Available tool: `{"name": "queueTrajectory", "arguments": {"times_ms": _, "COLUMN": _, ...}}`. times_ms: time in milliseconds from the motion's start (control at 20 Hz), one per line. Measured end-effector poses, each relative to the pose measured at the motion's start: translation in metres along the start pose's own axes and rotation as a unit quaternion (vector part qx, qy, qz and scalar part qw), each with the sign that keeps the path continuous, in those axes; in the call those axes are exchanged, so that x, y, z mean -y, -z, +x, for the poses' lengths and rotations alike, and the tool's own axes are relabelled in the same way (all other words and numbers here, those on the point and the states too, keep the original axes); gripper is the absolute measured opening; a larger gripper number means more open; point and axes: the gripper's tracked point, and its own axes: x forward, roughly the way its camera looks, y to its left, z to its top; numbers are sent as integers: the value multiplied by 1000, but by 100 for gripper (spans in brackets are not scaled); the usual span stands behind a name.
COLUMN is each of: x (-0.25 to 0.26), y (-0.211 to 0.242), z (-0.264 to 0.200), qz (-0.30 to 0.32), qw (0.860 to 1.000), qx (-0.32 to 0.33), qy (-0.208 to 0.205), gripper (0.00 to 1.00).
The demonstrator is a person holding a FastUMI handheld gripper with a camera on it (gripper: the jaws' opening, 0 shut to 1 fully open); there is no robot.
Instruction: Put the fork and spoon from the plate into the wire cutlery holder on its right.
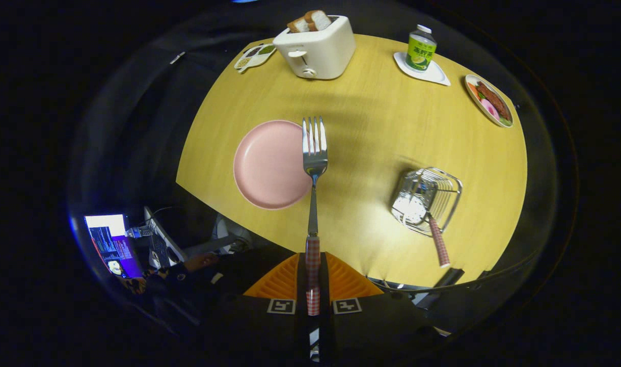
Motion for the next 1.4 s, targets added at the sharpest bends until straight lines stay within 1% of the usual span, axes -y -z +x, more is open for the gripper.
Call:
{"name": "queueTrajectory", "arguments": {"times_ms": 150, "x": 39, "y": 18, "z": -18, "qz": 4, "qw": 999, "qx": -42, "qy": 19, "gripper": 12}}
{"name": "queueTrajectory", "arguments": {"times_ms": 350, "x": 81, "y": 32, "z": -23, "qz": 23, "qw": 993, "qx": -107, "qy": 37, "gripper": 12}}
{"name": "queueTrajectory", "arguments": {"times_ms": 500, "x": 98, "y": 43, "z": -17, "qz": 25, "qw": 986, "qx": -161, "qy": 35, "gripper": 12}}
{"name": "queueTrajectory", "arguments": {"times_ms": 650, "x": 114, "y": 46, "z": -10, "qz": 30, "qw": 975, "qx": -217, "qy": 36, "gripper": 12}}
{"name": "queueTrajectory", "arguments": {"times_ms": 850, "x": 127, "y": 40, "z": -6, "qz": 34, "qw": 958, "qx": -284, "qy": 34, "gripper": 12}}
{"name": "queueTrajectory", "arguments": {"times_ms": 1050, "x": 130, "y": 30, "z": 2, "qz": 40, "qw": 944, "qx": -327, "qy": 24, "gripper": 12}}
{"name": "queueTrajectory", "arguments": {"times_ms": 1150, "x": 132, "y": 30, "z": 2, "qz": 39, "qw": 932, "qx": -359, "qy": 23, "gripper": 12}}
{"name": "queueTrajectory", "arguments": {"times_ms": 1250, "x": 131, "y": 27, "z": 1, "qz": 35, "qw": 922, "qx": -384, "qy": 20, "gripper": 12}}
{"name": "queueTrajectory", "arguments": {"times_ms": 1400, "x": 135, "y": 24, "z": -1, "qz": 20, "qw": 912, "qx": -408, "qy": 23, "gripper": 12}}
